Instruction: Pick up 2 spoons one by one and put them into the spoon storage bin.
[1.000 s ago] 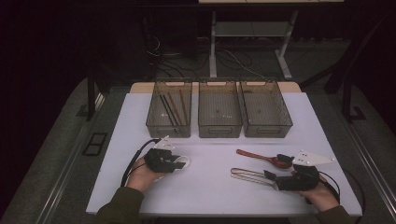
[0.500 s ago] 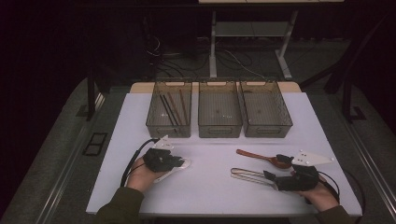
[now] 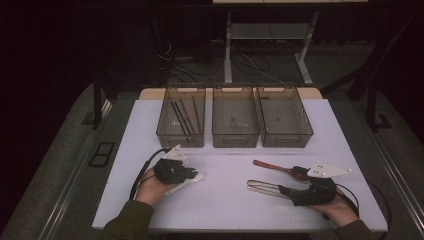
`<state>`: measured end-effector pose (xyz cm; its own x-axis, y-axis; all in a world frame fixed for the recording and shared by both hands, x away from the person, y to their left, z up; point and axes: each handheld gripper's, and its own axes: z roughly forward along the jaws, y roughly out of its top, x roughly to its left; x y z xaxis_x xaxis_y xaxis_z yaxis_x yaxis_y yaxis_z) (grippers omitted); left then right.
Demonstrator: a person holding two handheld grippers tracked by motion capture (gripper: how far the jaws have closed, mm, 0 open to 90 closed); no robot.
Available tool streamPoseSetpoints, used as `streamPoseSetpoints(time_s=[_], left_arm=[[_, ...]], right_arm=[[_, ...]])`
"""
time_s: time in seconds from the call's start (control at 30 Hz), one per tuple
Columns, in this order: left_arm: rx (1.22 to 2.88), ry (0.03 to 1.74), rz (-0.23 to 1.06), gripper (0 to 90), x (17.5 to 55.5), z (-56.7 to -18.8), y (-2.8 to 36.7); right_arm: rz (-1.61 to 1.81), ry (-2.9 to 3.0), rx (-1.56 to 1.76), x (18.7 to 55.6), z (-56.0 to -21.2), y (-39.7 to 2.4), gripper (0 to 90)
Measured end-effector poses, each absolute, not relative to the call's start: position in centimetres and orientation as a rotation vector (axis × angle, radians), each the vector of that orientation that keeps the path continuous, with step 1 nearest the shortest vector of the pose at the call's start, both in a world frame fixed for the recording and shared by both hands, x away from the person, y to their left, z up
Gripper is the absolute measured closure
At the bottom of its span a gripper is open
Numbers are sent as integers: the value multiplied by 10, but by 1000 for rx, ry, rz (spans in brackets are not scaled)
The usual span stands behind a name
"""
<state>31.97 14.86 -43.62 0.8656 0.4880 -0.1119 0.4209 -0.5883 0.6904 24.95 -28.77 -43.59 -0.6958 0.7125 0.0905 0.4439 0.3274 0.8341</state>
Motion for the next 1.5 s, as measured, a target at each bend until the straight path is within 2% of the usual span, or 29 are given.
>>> streamPoseSetpoints(time_s=[0.7,1.5], left_arm=[[2174,632,131,821,322,-419,140],[2165,577,124,823,345,-399,94]], right_arm=[[1299,2305,1028,249,-436,-287,121],[1344,2283,1008,247,-431,-288,121]])
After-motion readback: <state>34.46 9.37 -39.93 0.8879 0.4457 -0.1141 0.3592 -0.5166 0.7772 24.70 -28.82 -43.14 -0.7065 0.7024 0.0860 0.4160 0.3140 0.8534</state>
